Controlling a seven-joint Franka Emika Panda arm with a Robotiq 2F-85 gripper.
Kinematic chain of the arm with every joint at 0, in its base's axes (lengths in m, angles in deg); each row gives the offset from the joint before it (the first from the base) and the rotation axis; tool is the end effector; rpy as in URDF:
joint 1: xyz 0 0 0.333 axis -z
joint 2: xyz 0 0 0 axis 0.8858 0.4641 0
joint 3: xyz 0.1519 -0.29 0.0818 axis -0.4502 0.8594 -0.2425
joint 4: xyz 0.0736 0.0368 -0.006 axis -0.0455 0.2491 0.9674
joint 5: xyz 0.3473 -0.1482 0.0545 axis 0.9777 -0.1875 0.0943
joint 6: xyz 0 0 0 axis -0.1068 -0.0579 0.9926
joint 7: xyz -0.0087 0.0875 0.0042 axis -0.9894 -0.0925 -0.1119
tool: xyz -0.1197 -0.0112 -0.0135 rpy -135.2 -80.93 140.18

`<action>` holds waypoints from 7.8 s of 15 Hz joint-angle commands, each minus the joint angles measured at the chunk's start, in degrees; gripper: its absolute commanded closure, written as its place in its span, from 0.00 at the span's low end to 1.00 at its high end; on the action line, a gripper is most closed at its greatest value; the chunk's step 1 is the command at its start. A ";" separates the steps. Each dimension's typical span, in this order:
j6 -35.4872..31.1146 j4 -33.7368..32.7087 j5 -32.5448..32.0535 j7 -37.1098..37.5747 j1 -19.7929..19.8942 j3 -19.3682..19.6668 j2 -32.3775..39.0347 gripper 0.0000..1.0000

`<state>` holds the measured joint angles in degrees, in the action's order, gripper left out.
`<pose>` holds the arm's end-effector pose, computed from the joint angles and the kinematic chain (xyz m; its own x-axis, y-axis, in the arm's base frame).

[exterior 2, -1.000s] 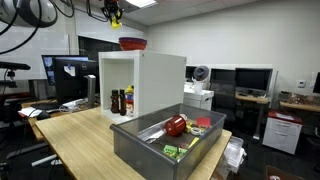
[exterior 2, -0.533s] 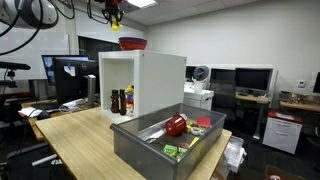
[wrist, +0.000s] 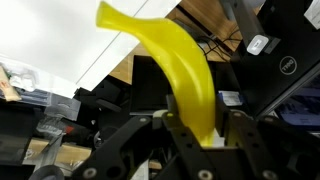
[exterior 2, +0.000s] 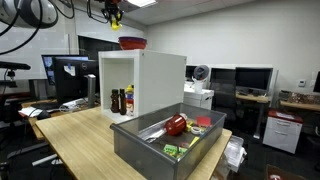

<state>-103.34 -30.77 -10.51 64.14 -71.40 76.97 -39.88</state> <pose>0.6460 0.1626 0.7753 0.7024 0.4561 0.5465 0.5670 -0.8226 -0.0423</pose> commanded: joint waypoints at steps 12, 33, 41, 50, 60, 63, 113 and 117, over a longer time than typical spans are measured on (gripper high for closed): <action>0.60 1.00 -1.05 5.09 0.28 1.94 -1.17 0.88; 0.53 1.02 2.26 16.67 8.89 1.68 -1.94 0.88; 1.26 1.17 6.13 18.99 11.39 0.42 -0.74 0.88; 3.92 1.30 7.90 21.10 13.03 -0.17 -0.54 0.88; 3.87 1.28 11.25 25.19 16.89 -0.66 0.18 0.88; 4.78 1.49 11.90 25.25 17.69 -0.84 0.32 0.88; 12.94 2.22 11.28 33.74 20.39 1.79 1.52 0.88; 13.41 2.19 12.69 34.97 20.66 0.80 1.68 0.88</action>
<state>-91.22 -30.15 0.67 97.19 -51.33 78.82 -36.91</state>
